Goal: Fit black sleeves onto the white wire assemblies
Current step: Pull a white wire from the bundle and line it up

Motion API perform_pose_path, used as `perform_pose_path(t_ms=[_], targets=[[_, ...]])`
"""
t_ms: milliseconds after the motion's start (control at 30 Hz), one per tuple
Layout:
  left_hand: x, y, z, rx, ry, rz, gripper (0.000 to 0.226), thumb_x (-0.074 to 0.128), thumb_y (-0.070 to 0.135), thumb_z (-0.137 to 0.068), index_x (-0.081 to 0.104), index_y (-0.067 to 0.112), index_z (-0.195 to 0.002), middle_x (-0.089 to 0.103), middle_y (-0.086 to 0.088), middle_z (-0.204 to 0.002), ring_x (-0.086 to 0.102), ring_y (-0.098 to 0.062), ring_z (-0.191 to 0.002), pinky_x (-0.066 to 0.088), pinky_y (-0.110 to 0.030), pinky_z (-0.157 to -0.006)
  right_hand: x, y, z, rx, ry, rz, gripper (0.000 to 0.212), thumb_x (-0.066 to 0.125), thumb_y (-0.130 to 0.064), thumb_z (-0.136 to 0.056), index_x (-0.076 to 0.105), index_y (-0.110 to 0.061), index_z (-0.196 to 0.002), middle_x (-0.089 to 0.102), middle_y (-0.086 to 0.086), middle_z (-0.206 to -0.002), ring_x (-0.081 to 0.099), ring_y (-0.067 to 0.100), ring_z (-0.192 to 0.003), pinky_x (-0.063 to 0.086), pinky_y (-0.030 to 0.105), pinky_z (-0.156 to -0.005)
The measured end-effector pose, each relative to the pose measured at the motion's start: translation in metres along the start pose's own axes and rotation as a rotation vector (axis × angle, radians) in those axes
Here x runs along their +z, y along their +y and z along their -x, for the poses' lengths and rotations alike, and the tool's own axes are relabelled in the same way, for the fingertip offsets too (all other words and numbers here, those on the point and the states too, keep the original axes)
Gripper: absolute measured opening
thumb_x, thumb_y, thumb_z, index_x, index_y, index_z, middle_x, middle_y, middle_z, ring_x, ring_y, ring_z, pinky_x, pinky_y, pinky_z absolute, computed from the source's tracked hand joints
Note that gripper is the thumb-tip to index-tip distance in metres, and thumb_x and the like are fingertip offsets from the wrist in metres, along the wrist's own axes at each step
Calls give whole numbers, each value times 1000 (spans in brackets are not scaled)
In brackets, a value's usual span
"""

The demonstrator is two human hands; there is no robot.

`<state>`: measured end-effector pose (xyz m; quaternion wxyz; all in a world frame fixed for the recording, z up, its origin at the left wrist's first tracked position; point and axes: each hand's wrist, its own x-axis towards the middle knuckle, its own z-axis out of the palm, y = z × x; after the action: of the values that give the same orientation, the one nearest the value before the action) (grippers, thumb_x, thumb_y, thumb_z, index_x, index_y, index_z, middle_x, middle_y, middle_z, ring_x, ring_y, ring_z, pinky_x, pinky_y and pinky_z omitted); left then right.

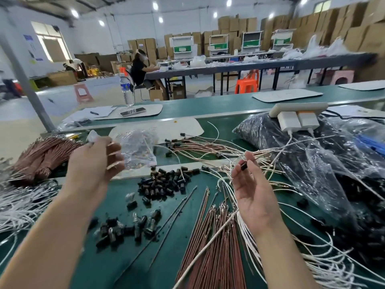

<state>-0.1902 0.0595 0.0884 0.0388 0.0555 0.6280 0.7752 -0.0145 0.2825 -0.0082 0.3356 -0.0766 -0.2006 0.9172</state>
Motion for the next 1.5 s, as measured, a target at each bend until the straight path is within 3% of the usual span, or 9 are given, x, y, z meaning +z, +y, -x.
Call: perform_pose_path(t_ms=[200, 300, 367, 433, 533, 700, 1067, 1200, 1500], targets=[[-85, -64, 19, -236, 89, -278, 23, 54, 18, -102, 60, -3, -105, 72, -16, -91, 73, -21, -64, 62, -35, -59, 5, 11, 1, 58, -15, 142, 26, 63, -8, -91, 73, -5, -115, 71, 12, -96, 70, 21, -85, 61, 28, -80], [-95, -77, 36, -102, 291, -742, 33, 59, 28, -97, 45, 6, -117, 64, -20, -112, 69, -39, -79, 55, -55, -86, 7, 17, 1, 64, -12, 213, 24, 56, -6, -98, 68, -3, -118, 70, 11, -93, 70, 20, -83, 61, 28, -78], [-80, -73, 53, 47, 322, -872, 48, 60, 35, -94, 41, 7, -127, 52, -21, -124, 61, -35, -87, 50, -52, -87, 7, 19, 2, 59, -13, 251, 24, 55, -5, -99, 66, -2, -120, 69, 11, -92, 69, 19, -82, 61, 27, -77], [-55, -69, 73, 279, 153, -908, 61, 55, 39, -95, 34, 16, -146, 48, -11, -126, 57, -19, -95, 48, -42, -86, 7, 21, 2, 53, -11, 278, 24, 57, -5, -98, 66, -2, -120, 70, 10, -91, 69, 19, -82, 60, 26, -76], [-7, -75, 80, 534, -189, -1107, 44, 47, 39, -100, 48, 23, -142, 56, 3, -123, 52, -9, -110, 44, -28, -95, 8, 21, 2, 45, 5, 307, 22, 58, -4, -96, 70, -5, -114, 72, 9, -89, 70, 18, -80, 61, 26, -75], [44, -106, 64, 529, -405, -1524, 32, 34, 41, -108, 55, 27, -126, 61, 6, -122, 55, -17, -115, 39, -36, -101, 8, 24, 3, 78, 18, 355, 24, 56, -3, -97, 75, -9, -109, 73, 9, -94, 72, 20, -82, 63, 31, -72], [19, -141, 69, 628, -372, -1357, 27, 37, 48, -104, 58, 36, -116, 54, 16, -111, 49, -8, -106, 28, -26, -95, 9, 27, 2, 118, 53, 327, 26, 48, 0, -101, 68, -5, -117, 74, 15, -102, 73, 21, -82, 62, 29, -72], [14, -135, 73, 641, -373, -1011, 27, 44, 45, -103, 67, 35, -112, 61, 24, -99, 54, 2, -92, 32, -18, -90, 10, 28, 3, 113, 74, 342, 26, 48, -1, -102, 66, -2, -120, 72, 15, -101, 72, 21, -83, 63, 30, -77], [9, -128, 81, 506, -451, -591, 29, 32, 47, -106, 60, 41, -113, 51, 30, -57, 47, 5, -51, 35, -14, -53, 16, 38, 8, 238, -36, 513, 24, 62, -9, -87, 68, -5, -110, 73, 14, -104, 71, 19, -81, 61, 27, -72]])
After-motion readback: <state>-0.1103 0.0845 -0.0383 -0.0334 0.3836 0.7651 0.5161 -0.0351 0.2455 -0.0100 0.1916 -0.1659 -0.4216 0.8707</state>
